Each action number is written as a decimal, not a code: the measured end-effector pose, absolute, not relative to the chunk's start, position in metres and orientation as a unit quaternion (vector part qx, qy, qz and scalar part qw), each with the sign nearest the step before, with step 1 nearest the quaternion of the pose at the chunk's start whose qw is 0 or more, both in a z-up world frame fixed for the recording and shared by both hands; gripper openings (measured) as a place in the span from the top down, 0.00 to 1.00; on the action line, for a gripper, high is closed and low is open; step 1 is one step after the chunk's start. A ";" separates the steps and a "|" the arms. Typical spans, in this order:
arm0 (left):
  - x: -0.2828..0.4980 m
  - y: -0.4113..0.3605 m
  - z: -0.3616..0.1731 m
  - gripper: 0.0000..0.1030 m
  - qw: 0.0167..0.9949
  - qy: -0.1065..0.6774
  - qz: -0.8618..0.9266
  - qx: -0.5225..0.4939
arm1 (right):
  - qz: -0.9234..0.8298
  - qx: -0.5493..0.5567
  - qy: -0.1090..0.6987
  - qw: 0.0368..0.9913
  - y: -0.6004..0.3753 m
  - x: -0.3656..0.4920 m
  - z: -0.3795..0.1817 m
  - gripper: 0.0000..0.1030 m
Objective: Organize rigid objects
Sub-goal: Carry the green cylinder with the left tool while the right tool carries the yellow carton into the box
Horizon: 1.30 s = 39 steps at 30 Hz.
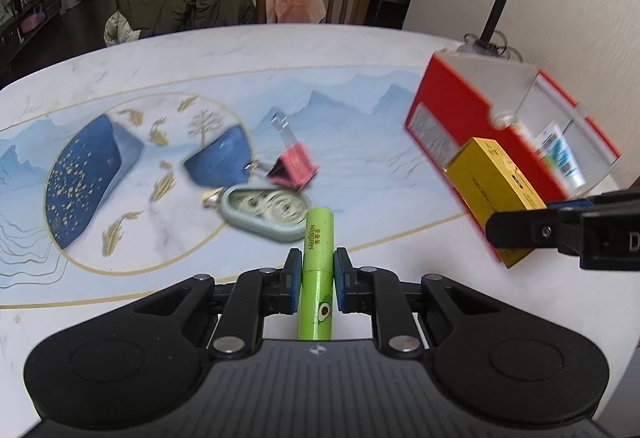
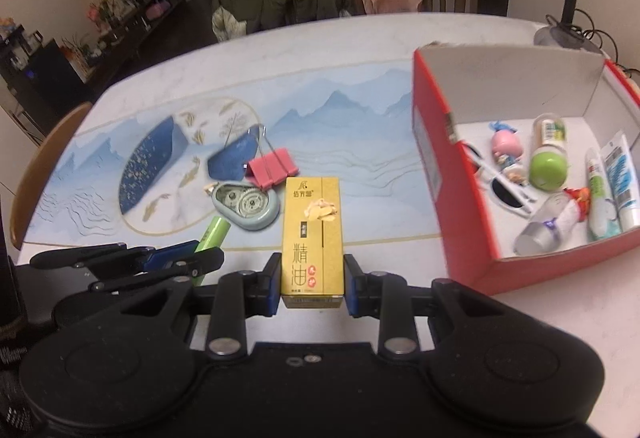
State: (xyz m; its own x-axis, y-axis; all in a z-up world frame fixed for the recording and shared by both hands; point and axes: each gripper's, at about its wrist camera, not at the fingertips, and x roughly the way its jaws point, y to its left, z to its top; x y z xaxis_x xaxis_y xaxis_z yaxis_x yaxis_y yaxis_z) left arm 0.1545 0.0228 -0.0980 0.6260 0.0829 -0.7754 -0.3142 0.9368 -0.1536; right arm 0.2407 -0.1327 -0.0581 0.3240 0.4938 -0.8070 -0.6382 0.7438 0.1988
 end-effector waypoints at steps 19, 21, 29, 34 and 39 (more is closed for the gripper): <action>0.222 -0.067 -0.039 0.84 0.914 0.385 0.065 -0.109 | 0.327 -0.032 0.426 0.843 -0.242 0.311 -0.030 0.72; 0.232 -0.078 -0.037 0.84 0.916 0.384 0.060 -0.103 | 0.320 -0.028 0.424 0.847 -0.254 0.321 -0.030 0.72; 0.275 -0.113 -0.032 0.84 0.919 0.384 0.042 -0.083 | 0.288 -0.017 0.420 0.860 -0.294 0.358 -0.036 0.72; 0.302 -0.128 -0.037 0.84 0.915 0.394 0.041 -0.073 | 0.273 -0.011 0.424 0.863 -0.313 0.377 -0.045 0.72; 0.329 -0.141 -0.044 0.84 0.912 0.404 0.043 -0.059 | 0.265 -0.010 0.428 0.864 -0.324 0.394 -0.051 0.72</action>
State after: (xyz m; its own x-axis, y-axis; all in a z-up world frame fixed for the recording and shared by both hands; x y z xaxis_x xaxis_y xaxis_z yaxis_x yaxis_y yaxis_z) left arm 0.3285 -0.1406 -0.0441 0.6701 0.0307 -0.7417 -0.1267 0.9892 -0.0735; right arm 0.3942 -0.3244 -0.0507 0.4931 0.4496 -0.7447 -0.4672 0.8590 0.2093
